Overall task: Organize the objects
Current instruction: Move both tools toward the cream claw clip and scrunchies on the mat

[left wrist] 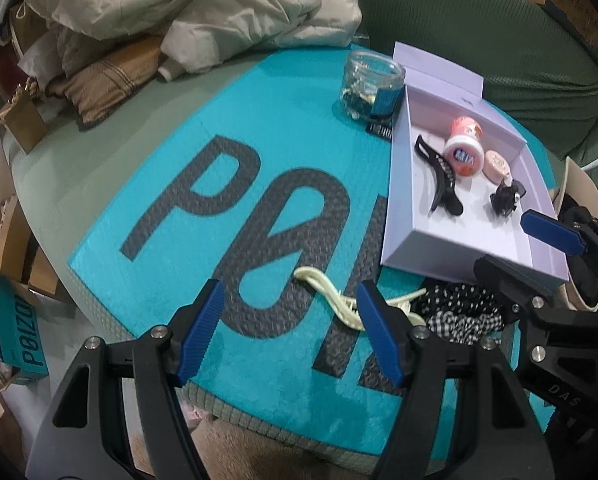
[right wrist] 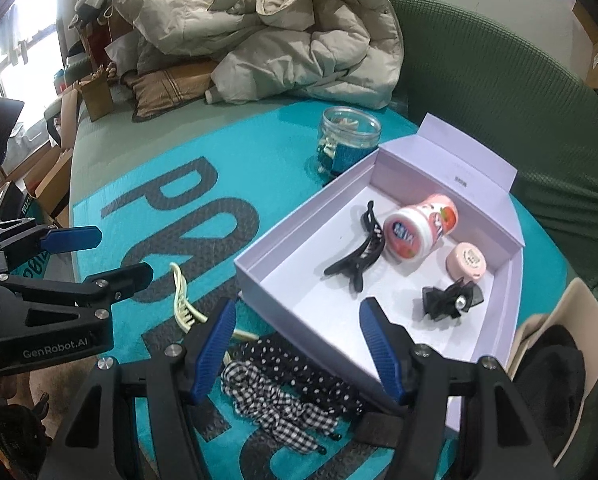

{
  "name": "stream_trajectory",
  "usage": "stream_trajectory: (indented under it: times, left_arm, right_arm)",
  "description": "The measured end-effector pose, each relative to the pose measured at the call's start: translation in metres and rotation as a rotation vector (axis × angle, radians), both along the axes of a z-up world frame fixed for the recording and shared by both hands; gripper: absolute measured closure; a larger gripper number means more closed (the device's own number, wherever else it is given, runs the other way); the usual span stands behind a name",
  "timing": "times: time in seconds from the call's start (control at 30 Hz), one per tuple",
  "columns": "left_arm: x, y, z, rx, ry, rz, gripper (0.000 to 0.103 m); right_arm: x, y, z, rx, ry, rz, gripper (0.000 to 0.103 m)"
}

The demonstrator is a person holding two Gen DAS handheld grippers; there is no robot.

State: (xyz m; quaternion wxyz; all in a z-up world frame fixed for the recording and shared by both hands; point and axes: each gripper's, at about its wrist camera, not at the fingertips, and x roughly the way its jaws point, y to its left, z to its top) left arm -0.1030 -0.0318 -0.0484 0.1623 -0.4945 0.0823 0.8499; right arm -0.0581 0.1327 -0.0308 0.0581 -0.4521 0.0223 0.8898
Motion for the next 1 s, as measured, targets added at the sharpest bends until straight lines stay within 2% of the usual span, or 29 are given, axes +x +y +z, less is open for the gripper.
stream_trajectory:
  times: [0.43, 0.67, 1.0]
  left_arm:
    - [0.015, 0.011, -0.030, 0.012, -0.070, -0.029, 0.036]
    - [0.020, 0.025, -0.038, 0.021, -0.097, -0.066, 0.036]
    - [0.019, 0.043, -0.049, 0.018, -0.129, -0.091, 0.036]
  right_arm:
    - [0.022, 0.002, -0.022, -0.007, -0.040, -0.021, 0.038]
    - [0.042, 0.001, -0.016, 0.036, -0.022, -0.033, 0.037]
    - [0.066, 0.003, -0.024, -0.017, -0.043, -0.041, 0.037]
